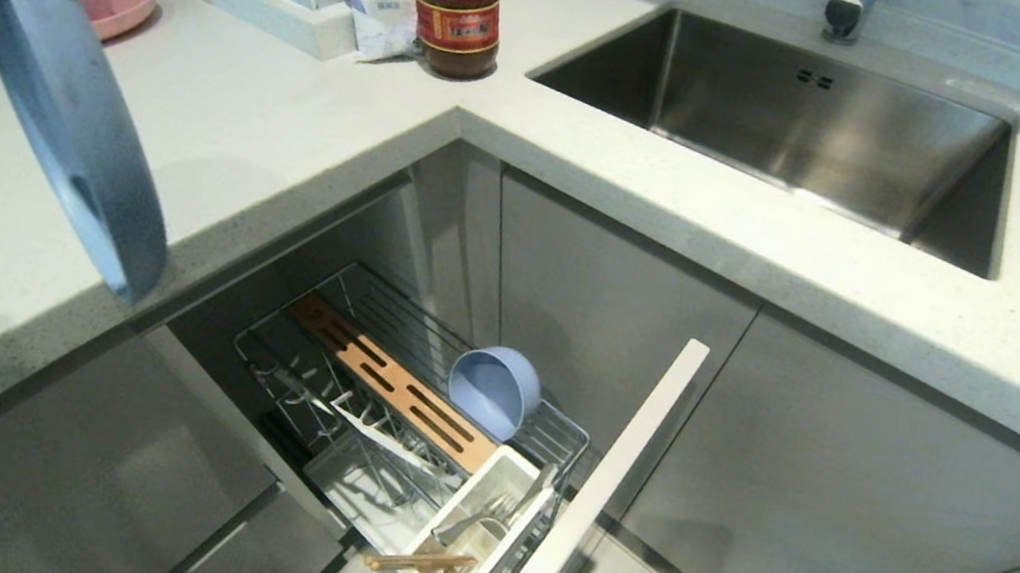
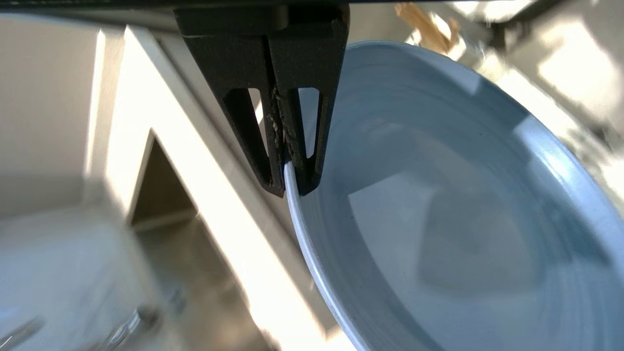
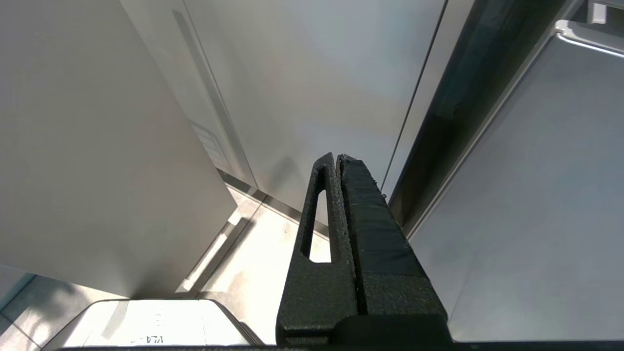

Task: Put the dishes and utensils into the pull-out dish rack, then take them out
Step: Take the plate out of the cupboard

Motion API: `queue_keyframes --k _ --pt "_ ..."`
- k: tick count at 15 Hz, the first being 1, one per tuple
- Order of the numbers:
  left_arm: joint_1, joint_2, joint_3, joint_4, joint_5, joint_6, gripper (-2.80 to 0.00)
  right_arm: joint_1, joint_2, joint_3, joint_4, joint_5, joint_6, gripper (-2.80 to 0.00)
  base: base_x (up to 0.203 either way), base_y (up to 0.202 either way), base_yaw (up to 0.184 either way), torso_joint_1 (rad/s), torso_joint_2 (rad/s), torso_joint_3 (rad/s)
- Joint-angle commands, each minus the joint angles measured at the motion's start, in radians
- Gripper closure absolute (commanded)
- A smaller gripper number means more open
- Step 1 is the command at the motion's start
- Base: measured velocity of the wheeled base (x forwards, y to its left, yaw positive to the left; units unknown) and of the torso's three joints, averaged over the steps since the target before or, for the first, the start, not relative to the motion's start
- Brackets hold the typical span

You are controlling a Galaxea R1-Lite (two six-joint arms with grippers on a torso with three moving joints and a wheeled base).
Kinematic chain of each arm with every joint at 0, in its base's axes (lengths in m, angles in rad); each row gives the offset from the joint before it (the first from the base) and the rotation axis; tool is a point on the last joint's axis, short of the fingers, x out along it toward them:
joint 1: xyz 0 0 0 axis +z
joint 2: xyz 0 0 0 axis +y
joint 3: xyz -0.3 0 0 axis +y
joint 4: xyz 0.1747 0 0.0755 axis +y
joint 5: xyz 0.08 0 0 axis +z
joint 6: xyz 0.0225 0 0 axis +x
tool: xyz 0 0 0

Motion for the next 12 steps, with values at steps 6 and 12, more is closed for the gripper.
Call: queue_keyframes --k 6,12 --pt "0.581 -0.077 -0.04 0.003 -0.161 0.249 0.0 -0.001 -0.004 0.002 0.0 0.0 0.0 0.0 0.0 0.0 0.0 0.0 0.0 0.0" --pt "0.821 0.069 -0.127 0.24 -0.283 0.402 0.0 -0.001 -0.004 0.002 0.0 0.0 0.0 0.0 0.0 0.0 0.0 0.0 0.0 0.0"
